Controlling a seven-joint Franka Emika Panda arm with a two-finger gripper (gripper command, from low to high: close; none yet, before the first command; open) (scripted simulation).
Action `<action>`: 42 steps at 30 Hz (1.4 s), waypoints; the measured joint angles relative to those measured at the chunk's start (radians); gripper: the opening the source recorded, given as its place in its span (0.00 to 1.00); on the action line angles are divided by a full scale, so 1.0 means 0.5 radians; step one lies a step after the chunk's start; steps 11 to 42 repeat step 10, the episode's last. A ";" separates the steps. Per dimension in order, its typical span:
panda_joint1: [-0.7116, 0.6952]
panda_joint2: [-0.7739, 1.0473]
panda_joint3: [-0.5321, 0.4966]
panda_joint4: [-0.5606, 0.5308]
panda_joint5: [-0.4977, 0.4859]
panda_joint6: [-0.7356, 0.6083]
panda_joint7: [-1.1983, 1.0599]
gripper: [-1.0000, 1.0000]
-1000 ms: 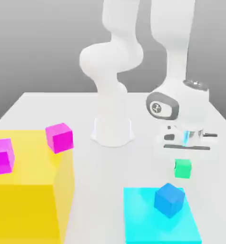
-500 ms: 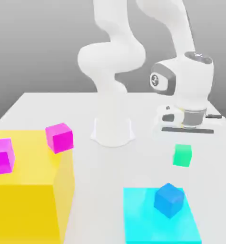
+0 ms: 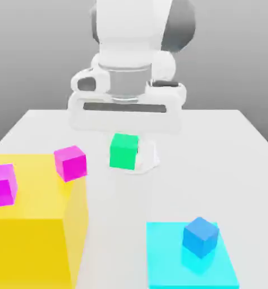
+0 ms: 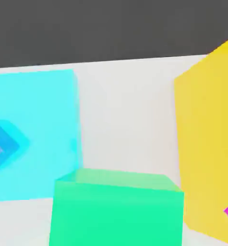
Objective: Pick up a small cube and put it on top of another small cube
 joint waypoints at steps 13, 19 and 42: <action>-0.118 0.031 -0.186 -0.093 -0.072 0.131 -0.233 1.00; -0.118 0.031 -0.186 -0.093 -0.072 0.131 -0.233 1.00; -0.118 0.031 -0.186 -0.093 -0.072 0.131 -0.233 1.00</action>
